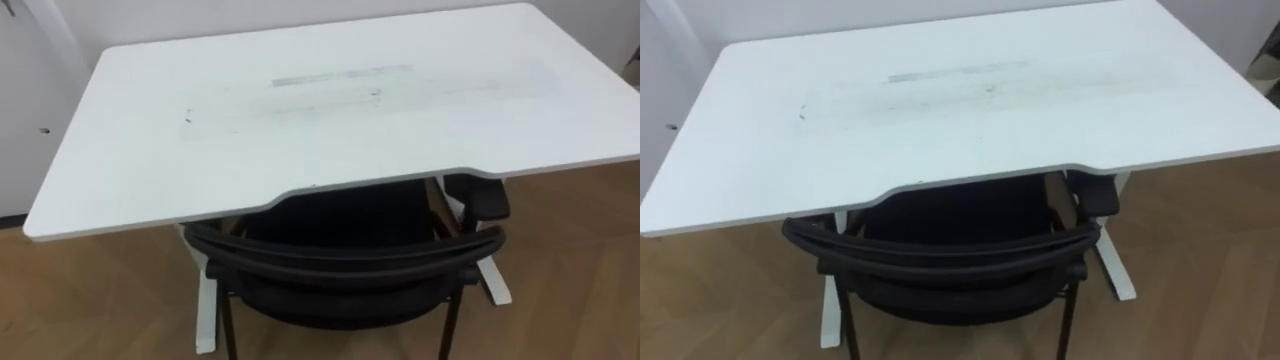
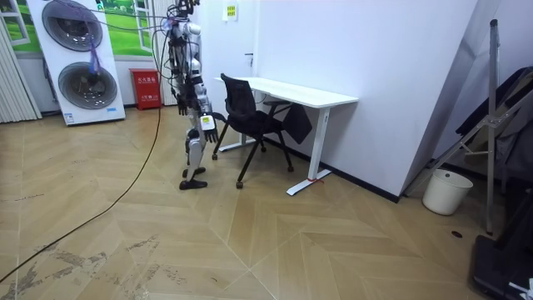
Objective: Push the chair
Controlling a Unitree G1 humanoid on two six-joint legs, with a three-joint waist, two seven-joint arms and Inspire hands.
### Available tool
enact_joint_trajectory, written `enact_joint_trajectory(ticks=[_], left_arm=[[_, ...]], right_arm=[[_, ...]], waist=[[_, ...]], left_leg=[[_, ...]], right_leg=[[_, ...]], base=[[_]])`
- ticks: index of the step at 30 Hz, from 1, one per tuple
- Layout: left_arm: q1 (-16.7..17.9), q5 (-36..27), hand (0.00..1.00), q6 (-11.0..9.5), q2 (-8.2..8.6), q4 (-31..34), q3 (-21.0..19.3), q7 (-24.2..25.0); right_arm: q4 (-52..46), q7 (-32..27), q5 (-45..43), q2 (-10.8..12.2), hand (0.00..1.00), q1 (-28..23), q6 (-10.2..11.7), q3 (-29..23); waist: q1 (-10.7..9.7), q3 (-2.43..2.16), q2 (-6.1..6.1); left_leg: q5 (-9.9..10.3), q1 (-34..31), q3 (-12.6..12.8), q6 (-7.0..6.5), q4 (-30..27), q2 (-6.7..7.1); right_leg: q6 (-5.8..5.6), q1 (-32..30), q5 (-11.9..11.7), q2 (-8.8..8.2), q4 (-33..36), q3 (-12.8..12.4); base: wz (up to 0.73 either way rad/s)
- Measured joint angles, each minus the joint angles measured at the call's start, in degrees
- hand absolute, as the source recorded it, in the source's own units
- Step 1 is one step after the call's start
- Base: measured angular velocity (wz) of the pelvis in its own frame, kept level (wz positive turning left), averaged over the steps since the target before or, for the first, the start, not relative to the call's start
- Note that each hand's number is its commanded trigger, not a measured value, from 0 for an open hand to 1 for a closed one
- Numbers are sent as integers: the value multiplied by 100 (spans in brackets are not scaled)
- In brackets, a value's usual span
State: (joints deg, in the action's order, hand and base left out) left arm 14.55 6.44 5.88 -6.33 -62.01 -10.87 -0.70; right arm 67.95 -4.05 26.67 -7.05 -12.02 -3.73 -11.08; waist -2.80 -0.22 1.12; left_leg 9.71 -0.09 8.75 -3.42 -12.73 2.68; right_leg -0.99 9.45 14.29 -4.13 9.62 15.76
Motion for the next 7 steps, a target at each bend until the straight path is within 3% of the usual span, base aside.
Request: enact_joint_trajectory(ticks=[2, 5, 7], left_arm=[[-129, -26, 0, 3, -36, 4, 111, 31], [-215, -265, 0, 2, -44, 14, 301, 118], [-254, -372, 0, 1, -69, 13, 479, 218]], right_arm=[[18, 208, -24, 11, 0, 113, -7, 161], [37, 476, -104, 9, 0, 207, -7, 314], [42, 616, -205, 6, 0, 272, -6, 374]], waist=[[-12, 1, -20], [-14, 38, -78], [-13, 30, -127]], left_leg=[[13, -23, 11, -7, 7, 6], [34, -47, 25, -9, 10, 6], [48, -110, 10, -8, -5, 1]], right_leg=[[-8, -31, -6, -2, 1, -34], [-16, -59, -11, -4, 9, -45], [-16, -106, -11, 1, 10, -40]], base=[[2], [2], [0]])
